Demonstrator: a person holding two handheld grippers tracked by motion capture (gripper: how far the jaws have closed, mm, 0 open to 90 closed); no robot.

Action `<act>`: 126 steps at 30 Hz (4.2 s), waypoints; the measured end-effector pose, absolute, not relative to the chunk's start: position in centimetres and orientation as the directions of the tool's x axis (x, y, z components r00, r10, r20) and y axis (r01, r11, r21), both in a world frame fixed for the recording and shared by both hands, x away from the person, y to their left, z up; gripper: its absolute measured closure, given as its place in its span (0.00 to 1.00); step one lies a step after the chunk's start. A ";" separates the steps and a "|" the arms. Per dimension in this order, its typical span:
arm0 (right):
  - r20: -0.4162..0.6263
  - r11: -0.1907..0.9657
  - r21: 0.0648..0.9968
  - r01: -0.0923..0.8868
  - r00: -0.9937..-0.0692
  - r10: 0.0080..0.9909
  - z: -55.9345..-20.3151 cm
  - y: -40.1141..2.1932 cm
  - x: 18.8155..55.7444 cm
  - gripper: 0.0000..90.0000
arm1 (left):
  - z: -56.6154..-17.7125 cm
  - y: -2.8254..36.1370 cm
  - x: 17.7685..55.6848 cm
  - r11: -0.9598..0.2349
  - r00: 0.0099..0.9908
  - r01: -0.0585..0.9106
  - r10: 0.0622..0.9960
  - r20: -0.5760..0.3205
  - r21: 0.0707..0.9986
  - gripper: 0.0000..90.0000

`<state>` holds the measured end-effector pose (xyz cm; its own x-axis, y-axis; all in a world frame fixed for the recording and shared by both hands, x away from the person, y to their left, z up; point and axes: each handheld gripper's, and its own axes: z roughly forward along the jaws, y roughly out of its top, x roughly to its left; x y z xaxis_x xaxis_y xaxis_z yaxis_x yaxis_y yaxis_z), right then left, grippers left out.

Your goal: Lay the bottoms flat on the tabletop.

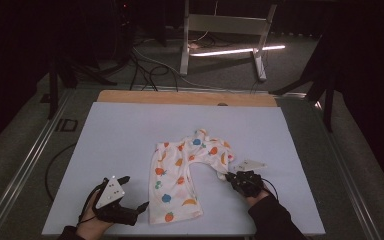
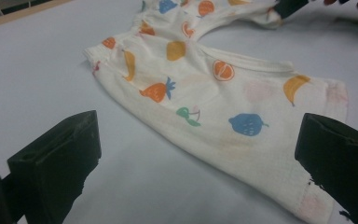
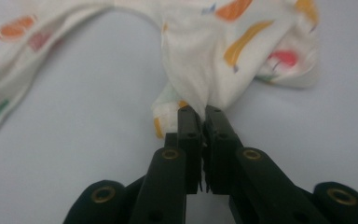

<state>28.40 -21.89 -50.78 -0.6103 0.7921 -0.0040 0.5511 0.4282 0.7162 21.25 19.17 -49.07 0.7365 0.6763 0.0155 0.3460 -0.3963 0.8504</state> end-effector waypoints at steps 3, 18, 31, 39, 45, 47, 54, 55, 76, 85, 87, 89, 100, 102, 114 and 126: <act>-0.006 0.400 0.759 0.514 -0.609 0.793 -48.9 -21.9 27.9 0.96 | -49.1 19.3 21.3 -0.391 0.736 0.348 0.677 0.011 0.852 0.01; -0.047 0.417 0.777 0.472 -0.617 0.786 -46.0 -19.2 32.8 0.96 | -49.2 19.2 21.5 -0.392 0.748 0.350 0.664 -0.002 0.851 0.01; 0.027 0.422 0.749 0.510 -0.660 0.751 -48.0 -18.7 35.1 0.55 | -49.4 19.3 21.4 -0.392 0.752 0.358 0.660 -0.012 0.847 0.01; -0.039 0.541 0.703 0.460 -0.736 0.676 -49.0 -19.6 32.5 0.66 | -49.4 19.2 21.4 -0.398 0.757 0.352 0.653 -0.008 0.847 0.01; -0.067 0.579 0.644 0.499 -0.718 0.693 -50.4 -20.9 32.5 0.67 | -49.4 19.1 21.4 -0.404 0.760 0.352 0.649 -0.007 0.844 0.01; -0.075 0.586 0.617 0.525 -0.702 0.708 -51.0 -21.6 32.4 0.69 | -49.4 19.1 21.5 -0.403 0.761 0.354 0.649 -0.009 0.844 0.01; -0.070 0.580 0.629 0.518 -0.705 0.706 -51.1 -21.5 32.3 0.74 | -49.5 18.9 21.4 -0.413 0.764 0.349 0.645 -0.001 0.841 0.01; -0.079 0.591 0.624 0.511 -0.711 0.699 -51.0 -21.1 32.2 0.75 | -49.5 18.9 21.4 -0.415 0.765 0.349 0.644 0.000 0.840 0.01; -0.013 0.556 0.601 0.574 -0.689 0.725 -51.0 -22.2 33.8 0.77 | -49.5 19.0 21.4 -0.413 0.767 0.349 0.641 -0.003 0.841 0.01; -0.044 0.584 0.617 0.528 -0.718 0.695 -49.9 -22.4 33.1 1.00 | -49.4 19.1 21.4 -0.407 0.764 0.350 0.645 -0.005 0.844 0.01; -0.040 0.579 0.628 0.519 -0.722 0.691 -49.6 -22.5 32.7 1.00 | -49.4 19.1 21.5 -0.406 0.764 0.352 0.646 -0.008 0.844 0.01; -0.015 0.590 0.632 0.503 -0.752 0.658 -48.9 -23.0 31.2 1.00 | -49.4 19.1 21.4 -0.407 0.766 0.349 0.643 -0.006 0.844 0.02; 0.054 0.618 0.614 0.490 -0.808 0.587 -48.8 -26.3 26.0 0.99 | -49.4 19.0 21.5 -0.403 0.766 0.350 0.643 -0.010 0.846 0.01; 0.049 0.608 0.627 0.486 -0.804 0.592 -48.6 -27.3 25.5 0.99 | -49.4 19.0 21.5 -0.402 0.766 0.350 0.643 -0.011 0.846 0.02; 0.091 0.550 0.693 0.466 -0.813 0.575 -47.2 -29.6 24.7 0.78 | -49.4 19.1 21.6 -0.401 0.765 0.348 0.644 -0.010 0.847 0.01; 0.128 0.618 0.726 0.302 -0.942 0.310 -49.3 -21.1 24.0 0.70 | -49.4 19.1 21.6 -0.404 0.768 0.346 0.640 -0.009 0.847 0.01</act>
